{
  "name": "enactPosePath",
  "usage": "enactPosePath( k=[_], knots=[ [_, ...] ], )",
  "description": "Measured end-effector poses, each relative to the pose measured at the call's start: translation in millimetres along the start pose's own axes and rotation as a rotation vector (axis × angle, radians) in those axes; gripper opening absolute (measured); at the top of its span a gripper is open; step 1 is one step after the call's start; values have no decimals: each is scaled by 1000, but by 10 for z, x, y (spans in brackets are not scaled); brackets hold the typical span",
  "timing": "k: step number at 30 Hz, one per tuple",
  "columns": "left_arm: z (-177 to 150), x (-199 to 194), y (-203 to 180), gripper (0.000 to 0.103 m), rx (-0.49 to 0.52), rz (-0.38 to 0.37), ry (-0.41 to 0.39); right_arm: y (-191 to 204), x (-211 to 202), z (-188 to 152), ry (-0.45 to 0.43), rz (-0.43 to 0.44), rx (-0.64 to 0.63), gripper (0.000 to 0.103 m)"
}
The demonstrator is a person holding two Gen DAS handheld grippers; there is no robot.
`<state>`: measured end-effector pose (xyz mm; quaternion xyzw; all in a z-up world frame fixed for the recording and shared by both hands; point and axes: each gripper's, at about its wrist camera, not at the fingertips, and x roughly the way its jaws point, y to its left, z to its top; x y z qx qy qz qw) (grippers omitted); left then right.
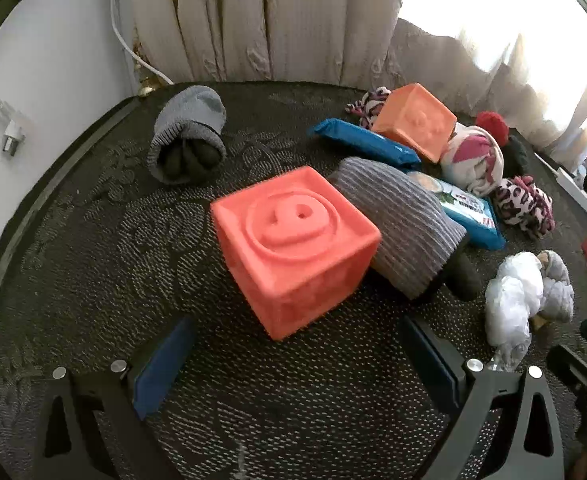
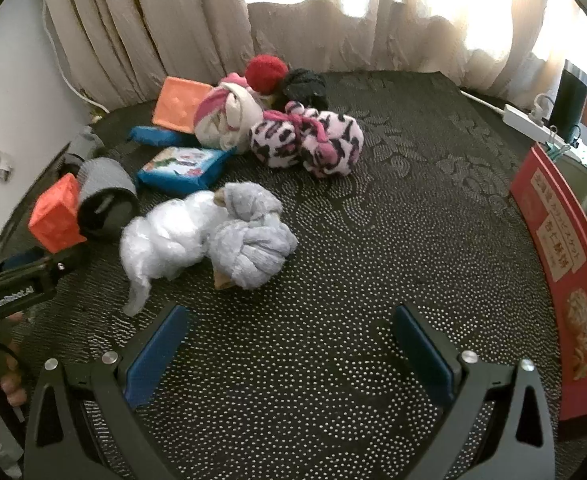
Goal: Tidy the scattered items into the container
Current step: 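Grasp the orange rubber block with the left gripper while the right gripper approaches the grey knotted sock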
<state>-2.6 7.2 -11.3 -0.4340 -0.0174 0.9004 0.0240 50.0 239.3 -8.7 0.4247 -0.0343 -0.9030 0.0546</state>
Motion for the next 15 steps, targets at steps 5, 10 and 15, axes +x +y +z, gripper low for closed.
enactPosePath(
  k=[5, 10, 15],
  knots=[
    [38, -214, 129, 102, 61, 66, -101, -81, -188, 0, -32, 52, -21, 103],
    [84, -348, 420, 102, 148, 164, -132, -98, -188, 105, -30, 64, -20, 103],
    [130, -461, 759, 102, 113, 200, -131, -100, -184, 191, -40, 73, -19, 103]
  ],
)
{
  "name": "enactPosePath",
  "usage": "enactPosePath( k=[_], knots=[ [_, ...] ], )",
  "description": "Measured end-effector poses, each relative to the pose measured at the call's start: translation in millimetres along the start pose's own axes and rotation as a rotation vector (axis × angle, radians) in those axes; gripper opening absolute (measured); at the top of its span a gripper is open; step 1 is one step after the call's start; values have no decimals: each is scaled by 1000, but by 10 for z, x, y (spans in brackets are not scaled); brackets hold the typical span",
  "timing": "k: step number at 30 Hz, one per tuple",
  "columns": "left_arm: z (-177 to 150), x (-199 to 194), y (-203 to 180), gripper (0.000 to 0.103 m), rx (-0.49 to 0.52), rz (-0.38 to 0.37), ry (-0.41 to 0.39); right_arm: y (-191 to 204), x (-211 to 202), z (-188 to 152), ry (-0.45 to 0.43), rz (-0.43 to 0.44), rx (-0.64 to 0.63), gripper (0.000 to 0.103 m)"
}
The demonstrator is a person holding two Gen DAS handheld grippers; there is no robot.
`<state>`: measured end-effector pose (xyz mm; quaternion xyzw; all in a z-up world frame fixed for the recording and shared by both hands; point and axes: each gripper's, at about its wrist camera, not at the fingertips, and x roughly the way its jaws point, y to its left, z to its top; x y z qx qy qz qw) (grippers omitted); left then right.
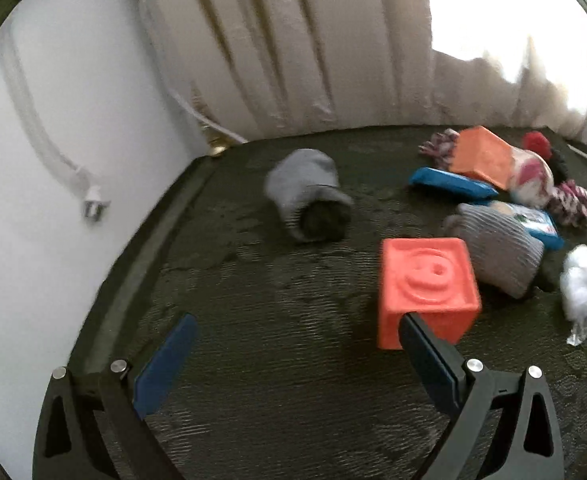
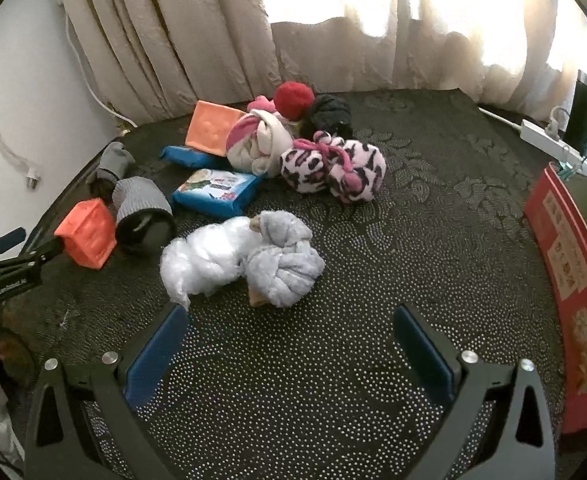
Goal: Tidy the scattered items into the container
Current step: 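Grasp the orange rubber block with the left gripper while the right gripper approaches the grey knotted sock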
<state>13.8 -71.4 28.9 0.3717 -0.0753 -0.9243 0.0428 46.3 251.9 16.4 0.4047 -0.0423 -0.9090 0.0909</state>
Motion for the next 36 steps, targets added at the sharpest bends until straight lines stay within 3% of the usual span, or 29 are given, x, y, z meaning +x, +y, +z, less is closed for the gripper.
enactPosePath(
  k=[4, 10, 15, 18, 20, 24, 26, 29, 31, 36],
  knots=[
    [58, -91, 126, 102, -60, -35, -26, 6, 3, 36, -3, 7, -2, 103],
    [36, -87, -226, 102, -32, -212, -8, -47, 24, 3, -9, 12, 22, 103],
    [14, 9, -593, 102, 43, -231, 8, -78, 25, -25, -10, 16, 28, 103],
    [22, 87, -690, 102, 79, -176, -8, -77, 45, -48, -9, 16, 34, 103],
    [36, 156, -664, 102, 69, -137, -11, -79, 78, -32, -2, 18, 37, 103],
    [36, 324, -506, 102, -5, -165, 40, -88, 121, -17, 3, 19, 48, 103],
    [40, 370, -429, 95, -43, -197, 53, -90, 117, -15, -4, 17, 46, 102],
    [35, 384, -415, 76, -52, -255, 59, -74, 105, 0, -16, 15, 41, 99],
    [26, 378, -467, 57, -30, -282, 63, -65, 96, 16, -19, 12, 38, 95],
    [4, 318, -563, 54, 2, -315, 56, -65, 122, 80, -14, -3, 49, 81]
  ],
)
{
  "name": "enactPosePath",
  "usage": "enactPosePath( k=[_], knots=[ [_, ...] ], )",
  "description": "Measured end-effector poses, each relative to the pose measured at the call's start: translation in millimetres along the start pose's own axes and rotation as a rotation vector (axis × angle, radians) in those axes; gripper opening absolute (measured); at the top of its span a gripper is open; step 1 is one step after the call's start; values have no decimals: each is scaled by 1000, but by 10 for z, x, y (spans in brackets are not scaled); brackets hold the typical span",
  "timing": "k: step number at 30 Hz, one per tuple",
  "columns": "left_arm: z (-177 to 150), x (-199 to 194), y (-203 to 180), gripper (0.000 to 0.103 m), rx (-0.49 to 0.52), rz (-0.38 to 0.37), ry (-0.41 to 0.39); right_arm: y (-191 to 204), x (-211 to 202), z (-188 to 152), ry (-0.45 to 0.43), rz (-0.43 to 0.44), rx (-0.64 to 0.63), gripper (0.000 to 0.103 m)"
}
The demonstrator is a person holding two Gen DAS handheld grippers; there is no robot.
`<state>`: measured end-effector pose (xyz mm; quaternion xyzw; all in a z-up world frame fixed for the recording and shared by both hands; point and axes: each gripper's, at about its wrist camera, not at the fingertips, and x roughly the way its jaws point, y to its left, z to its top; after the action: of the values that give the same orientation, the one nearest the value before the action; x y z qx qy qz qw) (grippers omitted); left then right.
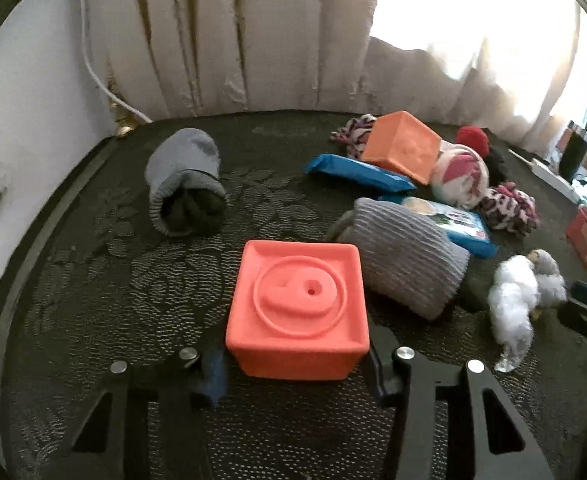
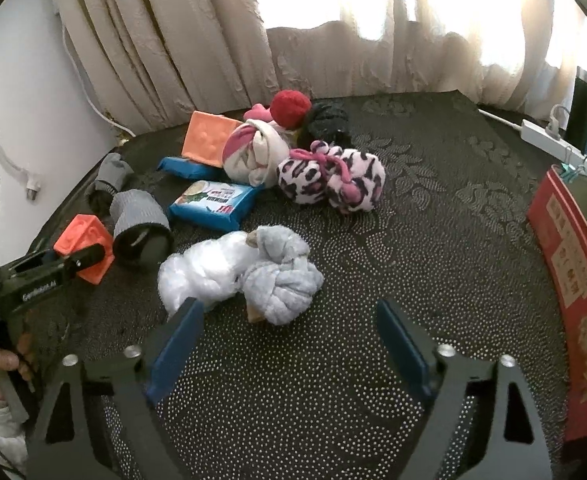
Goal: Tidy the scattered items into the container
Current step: 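Grasp the orange rubber block with the left gripper while the right gripper approaches the grey knotted sock, then close the right gripper on the grey knotted sock and lift it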
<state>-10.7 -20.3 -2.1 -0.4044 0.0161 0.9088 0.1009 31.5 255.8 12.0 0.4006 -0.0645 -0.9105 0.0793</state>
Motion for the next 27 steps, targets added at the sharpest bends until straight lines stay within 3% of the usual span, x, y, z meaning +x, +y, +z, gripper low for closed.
enactPosePath(
  k=[10, 14, 16, 19, 27],
  knots=[
    [-24, -37, -172, 54, 43, -25, -12, 11, 200, 85, 25, 6, 41, 77],
    [-19, -36, -180, 54, 38, -12, -14, -18, 285, 77, 49, 3, 46, 68],
    [-19, -38, -191, 54, 40, -5, -15, -14, 287, 71, 48, 22, 44, 55],
    [-19, -45, -200, 54, 43, 6, -17, 14, 285, 54, 42, 31, 28, 46],
    [-9, -103, -239, 54, 43, 67, -56, -11, 250, 33, 22, 18, 29, 44]
  ],
)
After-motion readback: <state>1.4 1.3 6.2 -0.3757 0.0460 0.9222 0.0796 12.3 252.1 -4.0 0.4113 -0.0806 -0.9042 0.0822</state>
